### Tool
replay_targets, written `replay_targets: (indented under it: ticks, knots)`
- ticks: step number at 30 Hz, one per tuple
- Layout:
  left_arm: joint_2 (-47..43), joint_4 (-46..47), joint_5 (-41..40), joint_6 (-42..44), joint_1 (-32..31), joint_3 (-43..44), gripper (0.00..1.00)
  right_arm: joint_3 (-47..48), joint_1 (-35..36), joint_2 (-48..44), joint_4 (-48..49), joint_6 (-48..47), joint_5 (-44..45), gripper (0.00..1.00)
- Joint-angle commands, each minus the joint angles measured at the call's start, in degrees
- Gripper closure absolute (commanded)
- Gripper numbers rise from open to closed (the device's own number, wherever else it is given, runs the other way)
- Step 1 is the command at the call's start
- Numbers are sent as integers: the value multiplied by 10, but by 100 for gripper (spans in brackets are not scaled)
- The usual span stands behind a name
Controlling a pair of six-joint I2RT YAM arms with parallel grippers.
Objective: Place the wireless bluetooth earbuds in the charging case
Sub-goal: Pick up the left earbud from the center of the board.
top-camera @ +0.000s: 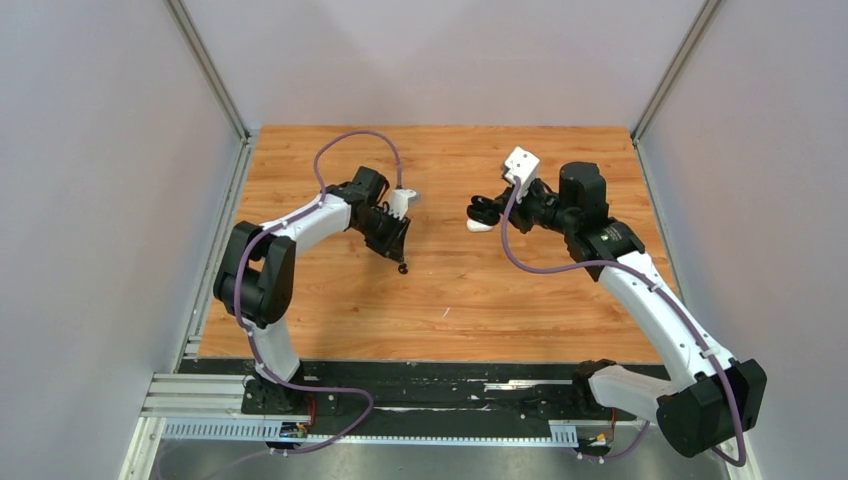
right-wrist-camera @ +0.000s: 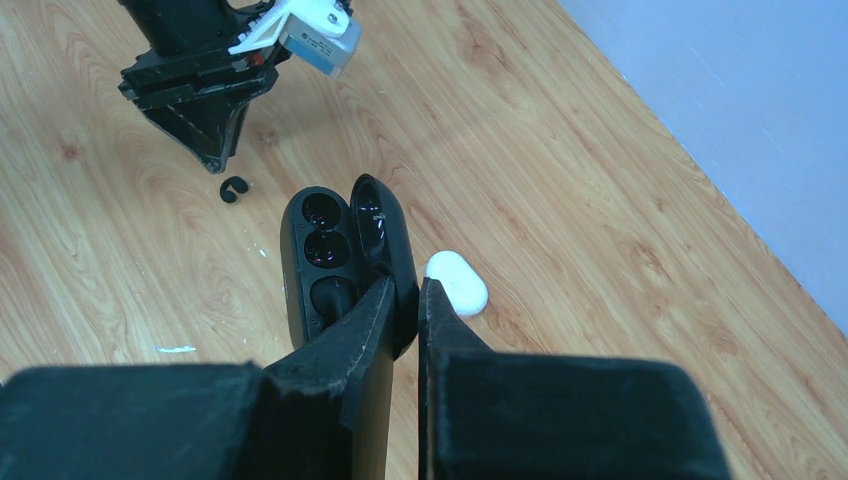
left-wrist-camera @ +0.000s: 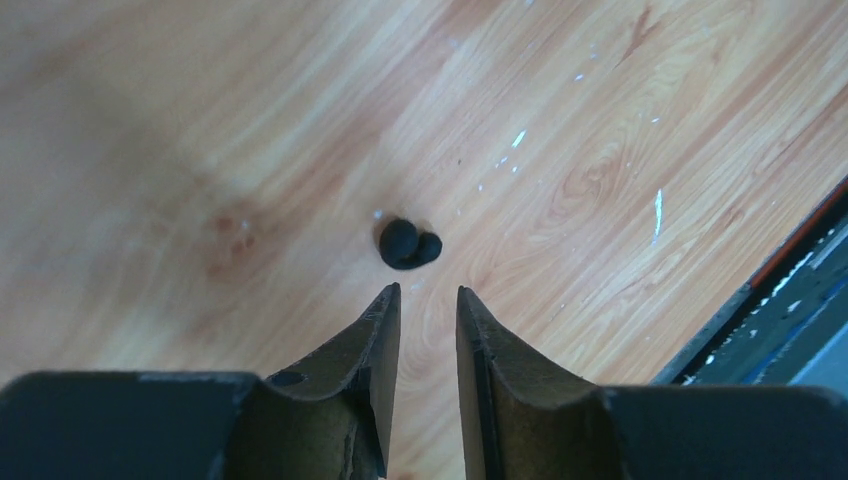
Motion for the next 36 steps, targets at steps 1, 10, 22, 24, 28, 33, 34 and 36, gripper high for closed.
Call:
replay_targets:
  ticks: [1,10,22,24,28,33,34,36]
  knots:
    - [-23,14,-14,-119,17,-28,65,20,-2,1,27,9,-12,100]
    - [32,79,110,-211,59,-40,63,8,-2,0,25,17,-10,100]
    - [61,70,65,-232,56,-46,66,6,-2,5,29,21,-13,100]
    - [68,68,64,-233,56,-44,67,4,-2,5,29,21,-12,100]
    - [79,65,56,-235,53,-41,69,2,-2,3,30,23,-11,100]
    - [90,68,46,-239,46,-37,69,-2,-2,-1,29,22,-9,100]
    - [91,68,46,-238,45,-34,69,-4,-2,-2,29,22,-8,100]
    - [94,68,45,-236,41,-30,69,-6,-2,-5,29,23,-7,100]
